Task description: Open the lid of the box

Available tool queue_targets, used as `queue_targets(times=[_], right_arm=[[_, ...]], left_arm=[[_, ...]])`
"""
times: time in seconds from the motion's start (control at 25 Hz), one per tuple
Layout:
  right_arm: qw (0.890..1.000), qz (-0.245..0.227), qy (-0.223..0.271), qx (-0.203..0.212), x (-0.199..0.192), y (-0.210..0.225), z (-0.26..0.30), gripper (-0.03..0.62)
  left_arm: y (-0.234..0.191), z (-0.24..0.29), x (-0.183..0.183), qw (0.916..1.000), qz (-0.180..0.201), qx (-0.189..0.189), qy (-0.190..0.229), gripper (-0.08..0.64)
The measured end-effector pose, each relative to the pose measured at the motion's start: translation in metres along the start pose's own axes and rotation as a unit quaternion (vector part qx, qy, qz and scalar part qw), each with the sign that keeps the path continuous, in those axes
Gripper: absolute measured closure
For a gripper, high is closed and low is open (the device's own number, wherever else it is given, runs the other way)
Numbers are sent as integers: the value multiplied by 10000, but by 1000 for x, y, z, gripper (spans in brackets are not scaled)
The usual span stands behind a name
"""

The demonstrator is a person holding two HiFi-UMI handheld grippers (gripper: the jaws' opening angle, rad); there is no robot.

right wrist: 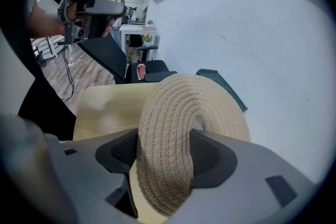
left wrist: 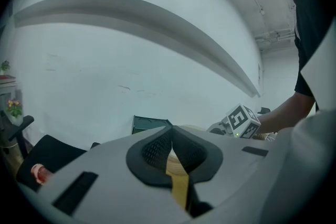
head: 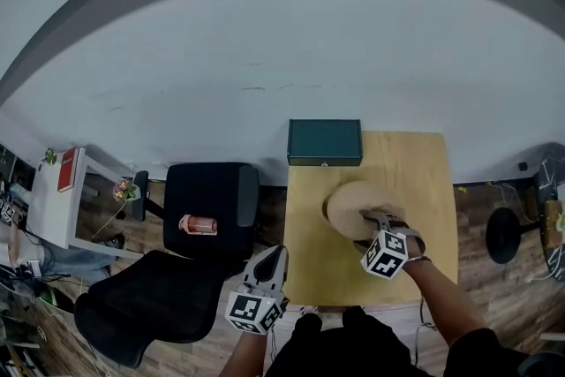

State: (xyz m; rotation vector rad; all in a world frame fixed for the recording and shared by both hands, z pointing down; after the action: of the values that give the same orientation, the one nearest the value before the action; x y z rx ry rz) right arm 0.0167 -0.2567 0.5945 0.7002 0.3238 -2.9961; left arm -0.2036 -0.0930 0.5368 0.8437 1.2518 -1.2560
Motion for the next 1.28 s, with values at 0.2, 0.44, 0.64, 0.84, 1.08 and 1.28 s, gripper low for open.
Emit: queue_targets(times=[0.2,0.44,0.64,0.84,1.08,1.28], right_arm=[[9990,265,124,-347,-23,-1,-24,279],[9900,1178,129,-765,-61,1,-52,279],[9728,2076,-71,-1029,-102,-6,-64,279],[9505,2850,-221,-1221,-138,-7,-67,279],[9145,3712,-464,-1541,-183,-15,-55,279],[8852,4283,-574,-1722,-211,-20,-46,279]], left_arm=[[16,18,5,9995,73,-306,36,540],[41,44,8,9968,174,-782,24,540],[60,60,-1,9930,229,-1140,-189,540],[70,70,-8,9891,383,-1377,-353,540],[78,79,-13,9876,342,-1448,-491,540],[79,82,-17,9862,396,-1497,-592,540]])
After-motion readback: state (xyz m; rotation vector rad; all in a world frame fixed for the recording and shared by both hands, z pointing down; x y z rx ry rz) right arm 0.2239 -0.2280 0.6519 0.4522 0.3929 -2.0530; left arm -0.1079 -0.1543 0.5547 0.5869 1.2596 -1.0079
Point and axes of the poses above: the fingertips, and each gripper's own axes: z forward along the fingers, y to its right, x out of its top, the point moved 9 cm from there along -z, backward along the fingers, and after that the axes turned 4 degrees about z, right-handed, at the moved point
